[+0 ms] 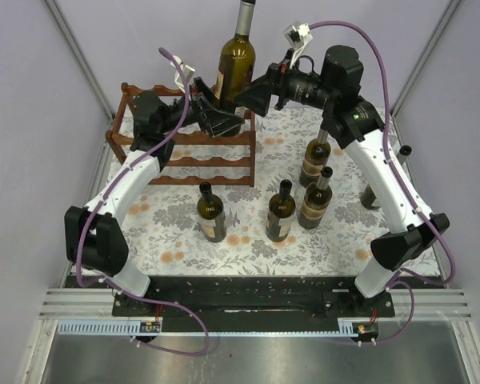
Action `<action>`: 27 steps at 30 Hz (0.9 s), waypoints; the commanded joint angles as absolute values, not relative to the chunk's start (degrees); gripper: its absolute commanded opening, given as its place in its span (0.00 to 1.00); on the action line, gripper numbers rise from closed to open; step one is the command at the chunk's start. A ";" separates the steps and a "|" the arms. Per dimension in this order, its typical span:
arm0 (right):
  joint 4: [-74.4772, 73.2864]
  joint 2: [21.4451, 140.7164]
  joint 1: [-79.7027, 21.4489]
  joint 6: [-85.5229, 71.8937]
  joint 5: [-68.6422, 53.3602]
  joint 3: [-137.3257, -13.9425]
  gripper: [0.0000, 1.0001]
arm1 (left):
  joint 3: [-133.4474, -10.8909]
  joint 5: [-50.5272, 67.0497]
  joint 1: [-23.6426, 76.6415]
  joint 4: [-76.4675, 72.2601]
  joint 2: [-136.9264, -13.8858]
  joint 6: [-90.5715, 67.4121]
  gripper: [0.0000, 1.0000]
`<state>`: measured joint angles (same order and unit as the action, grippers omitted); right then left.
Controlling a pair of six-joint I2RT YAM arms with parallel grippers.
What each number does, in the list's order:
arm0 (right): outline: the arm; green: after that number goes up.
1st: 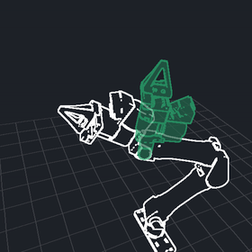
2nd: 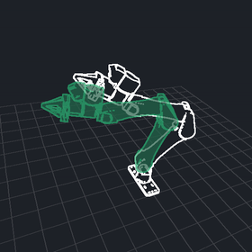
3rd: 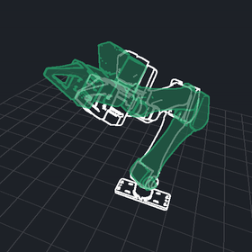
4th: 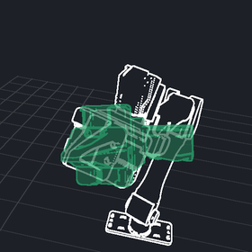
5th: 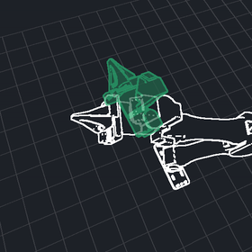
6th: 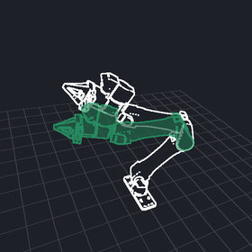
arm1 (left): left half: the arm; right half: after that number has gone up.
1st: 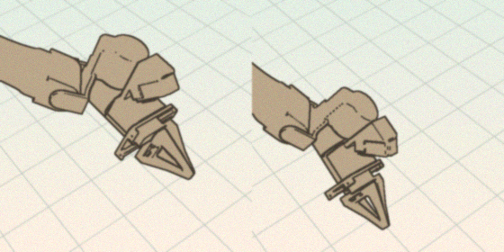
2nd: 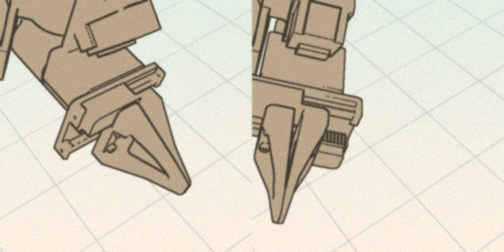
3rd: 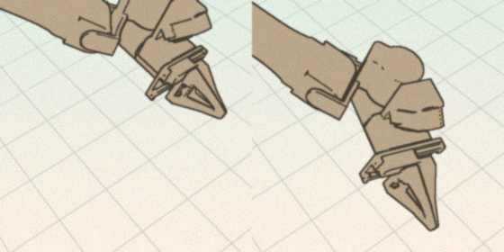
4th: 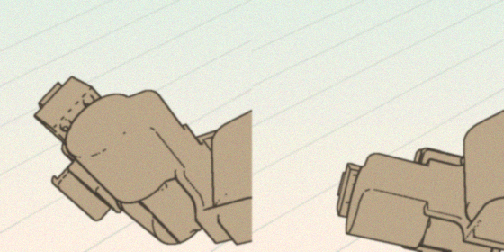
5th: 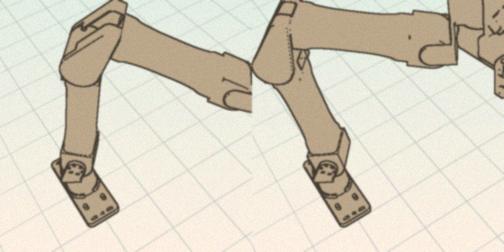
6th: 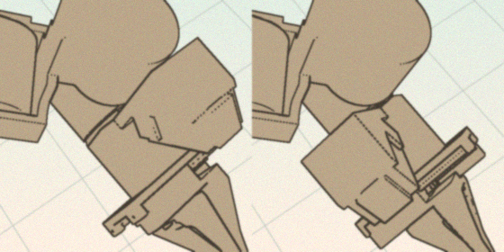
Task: Put the wine bottle on the wine rack
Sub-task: Pick up the wine bottle from the center of the board.
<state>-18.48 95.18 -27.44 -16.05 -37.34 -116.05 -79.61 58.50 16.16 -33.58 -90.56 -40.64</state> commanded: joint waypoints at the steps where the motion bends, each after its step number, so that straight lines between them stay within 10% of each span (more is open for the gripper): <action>1: -12.13 97.12 -27.51 -19.77 -41.66 -115.84 1.00 | -80.68 58.18 16.43 -42.63 -85.78 -41.31 0.00; 14: -10.72 99.32 -28.83 -20.04 -43.42 -116.72 0.87 | -81.30 57.22 19.60 -35.86 -86.49 -36.13 0.00; 27: -13.00 98.44 -28.83 -15.12 -40.87 -116.28 0.25 | -80.25 57.74 20.92 -28.31 -85.96 -28.84 0.00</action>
